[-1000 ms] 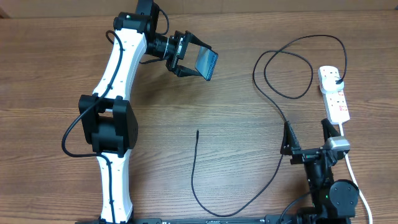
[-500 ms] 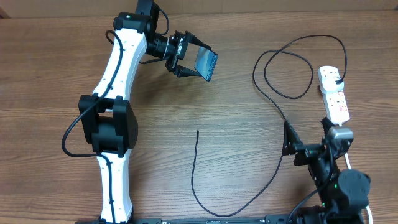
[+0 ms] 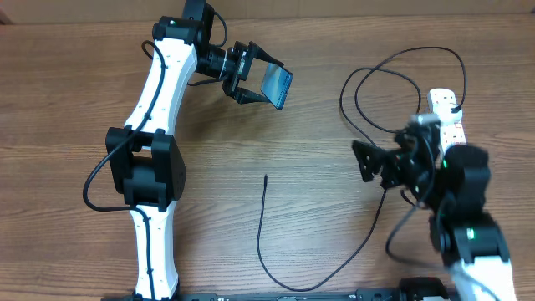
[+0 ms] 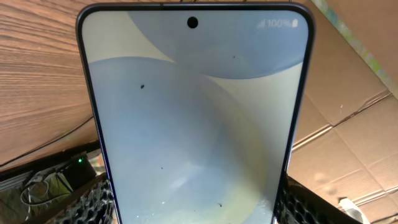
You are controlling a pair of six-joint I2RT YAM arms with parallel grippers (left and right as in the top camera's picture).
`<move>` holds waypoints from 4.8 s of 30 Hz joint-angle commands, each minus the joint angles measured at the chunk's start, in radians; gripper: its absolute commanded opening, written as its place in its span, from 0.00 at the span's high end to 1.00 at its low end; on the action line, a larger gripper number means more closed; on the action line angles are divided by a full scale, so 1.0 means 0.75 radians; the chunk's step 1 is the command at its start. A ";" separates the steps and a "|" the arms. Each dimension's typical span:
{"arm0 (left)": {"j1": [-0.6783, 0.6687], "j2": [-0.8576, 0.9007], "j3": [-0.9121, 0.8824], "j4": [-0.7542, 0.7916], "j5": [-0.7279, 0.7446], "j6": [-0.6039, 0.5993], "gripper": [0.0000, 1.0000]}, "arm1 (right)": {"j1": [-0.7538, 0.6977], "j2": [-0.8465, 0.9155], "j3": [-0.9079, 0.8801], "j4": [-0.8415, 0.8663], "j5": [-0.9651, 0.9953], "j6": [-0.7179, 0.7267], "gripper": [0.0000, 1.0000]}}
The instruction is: Plug charger to phone and switch on socket
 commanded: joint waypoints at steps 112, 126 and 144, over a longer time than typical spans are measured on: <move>-0.519 0.001 0.041 0.021 -0.860 -0.763 0.96 | 0.119 0.990 0.221 0.407 -0.331 0.721 0.44; -0.533 0.001 0.041 0.021 -0.860 -0.764 0.96 | 0.119 0.990 0.221 0.408 -0.322 0.722 0.71; -0.537 0.001 0.041 0.022 -0.876 -0.774 0.96 | 0.119 0.990 0.221 0.407 -0.323 0.723 0.82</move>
